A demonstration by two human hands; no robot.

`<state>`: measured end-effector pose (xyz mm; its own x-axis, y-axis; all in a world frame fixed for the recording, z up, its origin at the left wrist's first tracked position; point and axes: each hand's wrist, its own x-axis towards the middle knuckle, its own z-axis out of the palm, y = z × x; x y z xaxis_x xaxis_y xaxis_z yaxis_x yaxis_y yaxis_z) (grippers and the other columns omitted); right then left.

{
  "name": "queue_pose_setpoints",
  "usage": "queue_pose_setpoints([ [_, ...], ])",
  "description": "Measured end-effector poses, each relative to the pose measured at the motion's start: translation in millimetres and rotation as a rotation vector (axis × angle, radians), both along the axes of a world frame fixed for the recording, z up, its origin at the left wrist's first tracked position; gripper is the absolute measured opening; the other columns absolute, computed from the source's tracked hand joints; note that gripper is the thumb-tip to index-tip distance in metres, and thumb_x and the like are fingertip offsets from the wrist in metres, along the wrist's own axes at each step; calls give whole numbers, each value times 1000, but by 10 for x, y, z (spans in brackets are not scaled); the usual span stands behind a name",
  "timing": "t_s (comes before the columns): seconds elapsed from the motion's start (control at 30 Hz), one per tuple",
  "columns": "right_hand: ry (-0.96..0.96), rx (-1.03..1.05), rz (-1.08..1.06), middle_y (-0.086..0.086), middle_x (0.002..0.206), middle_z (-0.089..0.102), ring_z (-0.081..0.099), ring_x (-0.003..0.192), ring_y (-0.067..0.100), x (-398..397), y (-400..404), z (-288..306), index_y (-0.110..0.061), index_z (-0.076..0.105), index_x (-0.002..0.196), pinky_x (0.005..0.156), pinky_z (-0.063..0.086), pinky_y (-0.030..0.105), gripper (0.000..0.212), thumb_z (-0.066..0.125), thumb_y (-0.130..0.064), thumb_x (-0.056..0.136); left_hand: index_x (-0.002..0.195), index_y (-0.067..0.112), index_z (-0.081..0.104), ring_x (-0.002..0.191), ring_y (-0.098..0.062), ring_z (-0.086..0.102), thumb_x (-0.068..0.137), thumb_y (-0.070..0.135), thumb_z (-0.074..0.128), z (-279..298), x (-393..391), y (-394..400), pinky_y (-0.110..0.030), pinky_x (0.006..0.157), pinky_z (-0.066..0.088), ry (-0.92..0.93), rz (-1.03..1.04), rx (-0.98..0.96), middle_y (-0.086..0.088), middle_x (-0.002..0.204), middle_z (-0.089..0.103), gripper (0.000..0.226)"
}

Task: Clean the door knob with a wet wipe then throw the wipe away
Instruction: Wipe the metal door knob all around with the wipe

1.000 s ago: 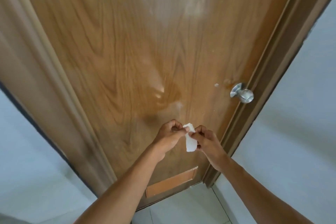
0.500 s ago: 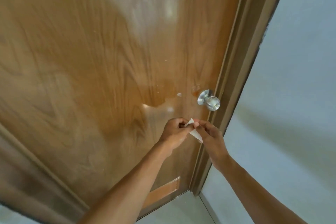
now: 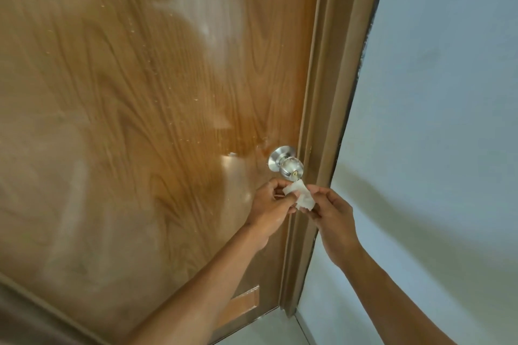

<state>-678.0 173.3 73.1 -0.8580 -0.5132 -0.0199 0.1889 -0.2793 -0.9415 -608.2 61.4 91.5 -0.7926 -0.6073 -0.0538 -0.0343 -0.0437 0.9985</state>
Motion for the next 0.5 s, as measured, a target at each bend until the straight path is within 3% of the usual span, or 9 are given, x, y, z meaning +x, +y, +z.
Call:
queue_pose_setpoints([
  [0.1,11,63,-2,2,101,75,72,93,15,-34,-20,7,-22,72,103,77,56,29,29,71,-39,80,86,24,68,90,-13,67,80,10,67,-5,-49,18,-25,81,56,-5,15,-108,0,96,71,16],
  [0.2,-67,68,23,4,88,75,70,77,19,-38,-63,-31,-19,64,112,73,58,31,32,73,-28,84,84,23,65,85,-5,67,79,7,63,-14,-60,49,-18,73,54,9,14,-145,11,89,73,17],
  [0.3,-73,68,-47,6,84,74,70,73,18,-79,-99,-48,-12,64,107,64,56,25,28,76,-15,81,87,22,63,83,-3,65,79,7,64,-23,-72,55,-12,70,50,46,71,-181,7,90,70,17],
  [0.37,25,107,-135,5,92,73,70,82,19,-125,-120,-68,-14,68,99,66,55,22,21,77,-9,80,92,21,62,81,1,62,80,4,64,-13,-83,38,-7,71,47,76,138,-210,7,92,67,21],
  [0.5,263,179,-257,-9,97,70,67,88,0,-191,-207,-49,-21,72,100,65,53,11,23,76,-10,81,100,21,58,81,5,59,83,3,63,27,-109,-56,-8,77,47,128,318,-185,7,94,63,26],
])
